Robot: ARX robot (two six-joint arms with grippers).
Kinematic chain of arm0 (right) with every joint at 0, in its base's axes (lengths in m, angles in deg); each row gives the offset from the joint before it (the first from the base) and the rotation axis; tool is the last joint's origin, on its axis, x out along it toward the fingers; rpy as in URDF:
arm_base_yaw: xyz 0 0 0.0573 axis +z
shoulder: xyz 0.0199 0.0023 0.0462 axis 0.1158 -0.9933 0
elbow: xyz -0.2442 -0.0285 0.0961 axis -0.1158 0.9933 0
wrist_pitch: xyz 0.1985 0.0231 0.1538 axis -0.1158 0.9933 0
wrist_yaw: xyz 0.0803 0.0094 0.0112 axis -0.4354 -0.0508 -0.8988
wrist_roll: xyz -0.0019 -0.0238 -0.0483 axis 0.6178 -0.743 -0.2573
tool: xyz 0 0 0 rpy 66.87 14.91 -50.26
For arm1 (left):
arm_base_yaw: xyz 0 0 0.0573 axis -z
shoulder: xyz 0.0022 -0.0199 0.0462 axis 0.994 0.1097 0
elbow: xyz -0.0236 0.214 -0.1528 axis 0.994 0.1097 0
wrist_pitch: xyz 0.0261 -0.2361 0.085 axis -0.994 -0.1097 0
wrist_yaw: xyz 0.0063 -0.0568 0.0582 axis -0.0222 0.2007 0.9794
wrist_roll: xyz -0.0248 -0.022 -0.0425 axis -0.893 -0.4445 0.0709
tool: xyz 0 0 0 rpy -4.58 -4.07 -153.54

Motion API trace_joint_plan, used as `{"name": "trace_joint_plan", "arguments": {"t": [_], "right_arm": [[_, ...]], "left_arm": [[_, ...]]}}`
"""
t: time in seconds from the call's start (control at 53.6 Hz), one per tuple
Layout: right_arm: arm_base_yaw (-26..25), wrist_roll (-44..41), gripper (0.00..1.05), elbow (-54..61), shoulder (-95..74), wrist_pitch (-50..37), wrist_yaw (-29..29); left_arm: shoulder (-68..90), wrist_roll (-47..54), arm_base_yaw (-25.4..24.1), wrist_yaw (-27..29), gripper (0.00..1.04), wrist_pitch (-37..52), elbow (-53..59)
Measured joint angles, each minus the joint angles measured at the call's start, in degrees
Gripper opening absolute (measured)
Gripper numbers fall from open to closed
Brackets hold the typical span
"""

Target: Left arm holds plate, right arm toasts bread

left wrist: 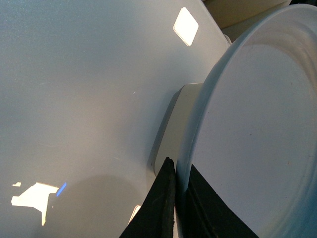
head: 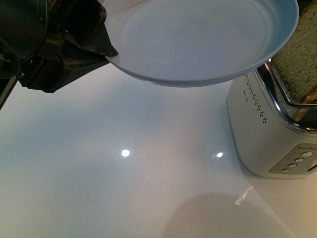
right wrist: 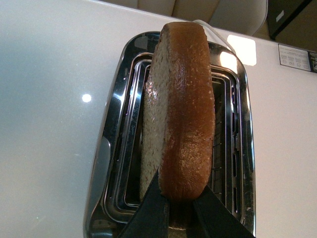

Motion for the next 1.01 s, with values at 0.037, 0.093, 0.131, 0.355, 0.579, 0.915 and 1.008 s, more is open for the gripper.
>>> {"name": "trace_joint_plan", "arguments": {"t": [0.037,0.093,0.131,0.355,0.579,0.915,1.008], "right_arm": [[0.07,-0.02,0.03,0.00,-0.26,0.00,0.02],[0.11,-0.02,0.03,0.00,-0.66,0.00,0.02],[0.13,0.00,0.03,0.00,-0.81,-0.02,0.09],[0.28,0.09,0.03,0.81,-1.46,-0.61,-0.07],[-0.07,1.09,0.23,2.10,-2.86,-1.55,-1.14],[-1.95,2.73,0.87,5.16,1.09,-1.88,-2.19],[-2.67,3.98,0.97,6.88,6.01,-1.36,-2.71]], "left_arm": [[0.00,0.00,0.00,0.00,0.03,0.00,0.00],[0.00,0.00,0.00,0.00,0.03,0.00,0.00],[0.00,0.00,0.00,0.00,0.03,0.00,0.00],[0.00,0.00,0.00,0.00,0.03,0.00,0.00],[0.02,0.00,0.00,0.00,0.03,0.00,0.00],[0.00,0.00,0.00,0.00,0.03,0.00,0.00],[0.00,0.00,0.00,-0.02,0.03,0.00,0.00]]}}
